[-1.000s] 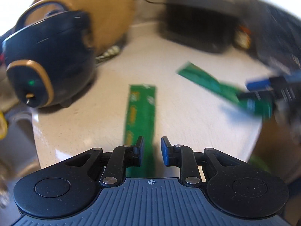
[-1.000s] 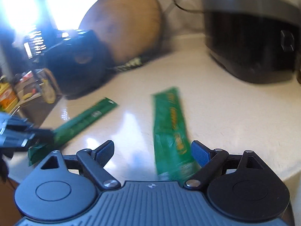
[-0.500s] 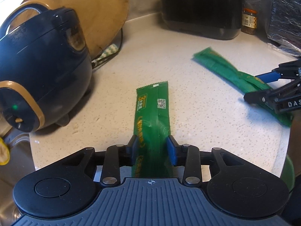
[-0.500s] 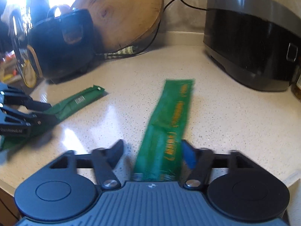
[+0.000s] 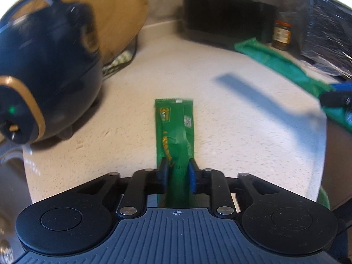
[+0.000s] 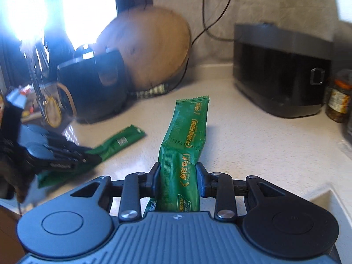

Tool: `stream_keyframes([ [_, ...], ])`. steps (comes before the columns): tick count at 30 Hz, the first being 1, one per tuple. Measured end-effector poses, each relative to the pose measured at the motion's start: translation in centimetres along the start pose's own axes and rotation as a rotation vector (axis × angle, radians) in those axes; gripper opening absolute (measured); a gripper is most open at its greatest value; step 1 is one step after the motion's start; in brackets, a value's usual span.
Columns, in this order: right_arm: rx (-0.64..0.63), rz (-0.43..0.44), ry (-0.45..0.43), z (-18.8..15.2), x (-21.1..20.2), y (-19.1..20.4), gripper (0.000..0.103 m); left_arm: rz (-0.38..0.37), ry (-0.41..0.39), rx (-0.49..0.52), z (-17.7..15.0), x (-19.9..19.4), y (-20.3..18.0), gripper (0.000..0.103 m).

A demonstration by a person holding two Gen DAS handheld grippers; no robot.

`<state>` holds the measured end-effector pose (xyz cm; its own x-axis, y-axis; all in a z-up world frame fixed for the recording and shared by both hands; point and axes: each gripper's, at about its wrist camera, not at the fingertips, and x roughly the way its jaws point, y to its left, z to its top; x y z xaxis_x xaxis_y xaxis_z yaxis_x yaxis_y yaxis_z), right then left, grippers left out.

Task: Collect trash
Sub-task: 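Carry both green packets down into the green bin, then open both grippers to drop the green packets into the bin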

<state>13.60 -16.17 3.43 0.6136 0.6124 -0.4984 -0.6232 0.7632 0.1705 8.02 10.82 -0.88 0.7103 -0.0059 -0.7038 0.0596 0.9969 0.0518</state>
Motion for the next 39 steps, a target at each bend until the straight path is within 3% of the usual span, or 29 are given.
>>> stream_keyframes([
  [6,0.058,-0.055,-0.089,-1.4,-5.5,-1.3,0.032,-0.144,-0.139,0.020,-0.7,-3.5,-3.3,0.014],
  [12,0.147,-0.175,-0.100,-6.4,-10.3,-3.9,0.032,-0.445,-0.263,0.063,-1.2,-6.2,-10.6,0.014],
  [16,0.241,-0.293,-0.070,-11.4,-12.0,-6.1,0.032,-0.655,-0.230,0.062,-3.2,-4.2,-16.2,0.014],
  [20,0.341,-0.410,-0.026,-16.6,-12.9,-8.5,0.032,-0.754,-0.074,0.030,-6.4,2.4,-21.5,0.014],
  [24,0.407,-0.488,0.039,-21.1,-12.7,-10.1,0.032,-0.796,0.069,-0.069,-9.8,11.3,-26.0,0.016],
  [27,0.430,-0.538,0.091,-24.0,-11.5,-11.0,0.032,-0.819,0.184,-0.221,-12.9,18.7,-28.4,0.018],
  [30,0.487,-0.532,0.141,-26.5,-10.0,-12.2,0.032,-0.726,0.261,-0.251,-15.3,23.7,-29.9,0.018],
  [34,0.540,-0.490,0.192,-28.6,-7.9,-13.1,0.032,-0.693,0.291,-0.308,-15.5,24.8,-28.7,0.018],
  [39,0.573,-0.445,0.234,-29.9,-4.6,-14.2,0.034,-0.664,0.188,-0.306,-13.4,20.6,-24.7,0.018],
])
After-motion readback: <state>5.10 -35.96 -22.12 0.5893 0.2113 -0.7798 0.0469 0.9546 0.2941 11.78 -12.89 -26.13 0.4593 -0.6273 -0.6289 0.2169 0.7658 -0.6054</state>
